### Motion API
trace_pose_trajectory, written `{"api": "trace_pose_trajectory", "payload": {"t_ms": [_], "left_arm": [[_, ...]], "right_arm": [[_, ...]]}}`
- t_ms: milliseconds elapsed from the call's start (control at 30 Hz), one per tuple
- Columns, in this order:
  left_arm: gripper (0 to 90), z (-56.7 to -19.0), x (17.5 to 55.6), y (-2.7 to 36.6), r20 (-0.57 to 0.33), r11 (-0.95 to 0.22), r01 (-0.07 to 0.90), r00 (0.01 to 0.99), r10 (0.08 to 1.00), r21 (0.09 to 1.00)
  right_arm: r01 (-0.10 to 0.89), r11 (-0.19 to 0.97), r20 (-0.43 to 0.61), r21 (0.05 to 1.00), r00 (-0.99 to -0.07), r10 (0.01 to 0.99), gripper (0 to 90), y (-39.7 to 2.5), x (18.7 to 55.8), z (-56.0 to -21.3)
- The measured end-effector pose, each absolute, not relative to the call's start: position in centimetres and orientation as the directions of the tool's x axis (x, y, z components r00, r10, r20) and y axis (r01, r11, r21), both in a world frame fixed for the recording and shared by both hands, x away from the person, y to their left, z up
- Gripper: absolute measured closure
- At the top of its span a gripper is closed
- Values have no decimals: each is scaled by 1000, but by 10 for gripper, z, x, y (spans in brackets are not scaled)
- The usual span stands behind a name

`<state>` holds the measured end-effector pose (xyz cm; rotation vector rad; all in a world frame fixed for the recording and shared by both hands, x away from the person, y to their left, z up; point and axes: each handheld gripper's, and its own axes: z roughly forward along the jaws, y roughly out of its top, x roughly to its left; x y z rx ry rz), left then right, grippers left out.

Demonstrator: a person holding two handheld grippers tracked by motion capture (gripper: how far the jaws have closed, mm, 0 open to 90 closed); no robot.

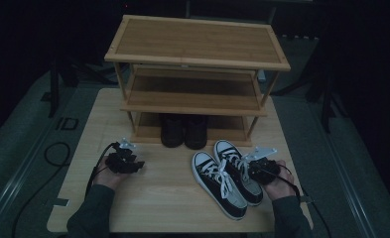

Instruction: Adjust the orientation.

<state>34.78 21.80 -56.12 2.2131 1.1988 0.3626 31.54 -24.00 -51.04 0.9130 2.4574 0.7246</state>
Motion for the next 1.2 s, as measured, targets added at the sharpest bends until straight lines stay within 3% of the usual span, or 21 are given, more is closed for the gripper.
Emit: {"api": "trace_pose_trajectory", "payload": {"t_ms": [233,700,1200], "left_arm": [[542,-561,348,218,-41,-419,669,557,829,614],[540,-561,348,219,-48,-415,672,556,830,613],[535,-561,348,219,-46,-417,671,557,829,613]], "right_arm": [[501,655,-169,566,-707,687,835,-242,316,-514],[524,702,-145,482,-743,653,582,-246,314,-491],[519,659,-128,544,-725,676,564,-259,305,-457]]}}
